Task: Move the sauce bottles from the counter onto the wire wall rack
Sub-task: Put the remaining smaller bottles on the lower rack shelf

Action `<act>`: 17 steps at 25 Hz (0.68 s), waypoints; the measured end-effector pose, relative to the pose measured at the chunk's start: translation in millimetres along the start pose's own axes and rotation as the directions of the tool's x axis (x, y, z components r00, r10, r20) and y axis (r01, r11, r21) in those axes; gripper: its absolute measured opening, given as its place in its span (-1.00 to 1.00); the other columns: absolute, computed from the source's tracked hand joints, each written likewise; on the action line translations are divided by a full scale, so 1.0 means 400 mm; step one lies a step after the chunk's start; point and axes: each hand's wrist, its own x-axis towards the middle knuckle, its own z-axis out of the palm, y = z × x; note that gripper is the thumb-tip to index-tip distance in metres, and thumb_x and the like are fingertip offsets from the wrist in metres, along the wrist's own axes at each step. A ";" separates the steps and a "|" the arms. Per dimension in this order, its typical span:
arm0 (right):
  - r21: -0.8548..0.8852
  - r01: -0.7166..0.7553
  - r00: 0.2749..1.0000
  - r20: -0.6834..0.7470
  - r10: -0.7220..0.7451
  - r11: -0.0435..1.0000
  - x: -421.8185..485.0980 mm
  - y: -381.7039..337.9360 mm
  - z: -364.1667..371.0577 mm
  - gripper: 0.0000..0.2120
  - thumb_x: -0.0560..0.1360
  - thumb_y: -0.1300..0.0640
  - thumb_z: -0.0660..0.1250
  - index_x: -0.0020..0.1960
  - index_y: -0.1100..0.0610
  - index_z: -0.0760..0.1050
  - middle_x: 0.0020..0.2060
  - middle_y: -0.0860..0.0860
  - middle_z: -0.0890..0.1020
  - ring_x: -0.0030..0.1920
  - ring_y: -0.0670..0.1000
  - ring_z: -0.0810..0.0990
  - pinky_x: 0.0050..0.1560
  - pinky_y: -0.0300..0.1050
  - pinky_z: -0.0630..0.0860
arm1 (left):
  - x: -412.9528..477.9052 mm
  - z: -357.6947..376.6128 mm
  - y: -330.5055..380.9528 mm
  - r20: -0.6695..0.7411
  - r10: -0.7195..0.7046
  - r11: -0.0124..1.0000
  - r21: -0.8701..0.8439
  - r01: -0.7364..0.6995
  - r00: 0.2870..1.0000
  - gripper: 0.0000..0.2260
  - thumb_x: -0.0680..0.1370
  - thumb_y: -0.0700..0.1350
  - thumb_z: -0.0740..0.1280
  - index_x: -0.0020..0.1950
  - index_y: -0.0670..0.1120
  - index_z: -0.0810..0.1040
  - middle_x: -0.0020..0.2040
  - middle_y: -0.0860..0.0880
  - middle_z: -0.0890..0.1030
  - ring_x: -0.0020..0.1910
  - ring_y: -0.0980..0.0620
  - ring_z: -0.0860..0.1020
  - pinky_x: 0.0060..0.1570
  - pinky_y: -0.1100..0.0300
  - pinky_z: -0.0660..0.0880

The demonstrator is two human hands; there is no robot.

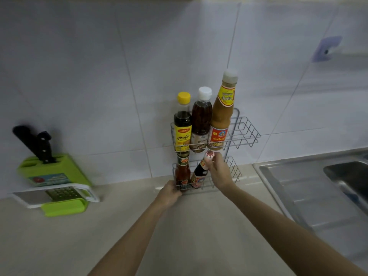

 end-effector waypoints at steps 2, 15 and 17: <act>-0.138 0.079 0.996 0.054 -0.072 0.987 0.010 -0.012 0.020 -0.74 0.63 0.02 0.12 0.11 0.23 0.35 -0.12 0.06 0.55 -0.12 0.09 0.54 -0.29 -0.13 0.37 | -0.002 -0.002 -0.006 -0.007 -0.005 1.000 0.017 0.005 1.000 -0.65 0.56 -0.24 0.32 0.34 -0.23 0.42 0.30 -0.14 0.55 0.29 -0.10 0.51 0.19 0.20 0.38; -0.176 -0.025 0.962 0.263 0.071 0.984 0.006 0.033 0.006 -0.43 0.60 -0.08 0.15 0.46 0.26 0.19 0.44 0.17 0.38 0.41 0.15 0.38 0.38 0.08 0.35 | 0.005 -0.029 -0.013 0.006 -0.144 0.989 -0.040 0.144 0.990 -0.91 0.55 -0.18 0.31 -0.02 -0.10 0.40 0.09 -0.15 0.50 0.09 -0.08 0.48 0.14 0.09 0.41; -0.183 -0.043 0.956 0.279 0.094 0.982 -0.021 0.028 -0.011 -0.42 0.60 -0.06 0.16 0.47 0.28 0.15 0.45 0.18 0.35 0.43 0.16 0.36 0.39 0.07 0.33 | -0.030 -0.036 -0.028 0.017 -0.158 0.987 -0.022 0.158 0.987 -0.73 0.54 -0.13 0.33 0.20 -0.13 0.40 0.19 -0.13 0.51 0.17 -0.07 0.47 0.18 0.10 0.42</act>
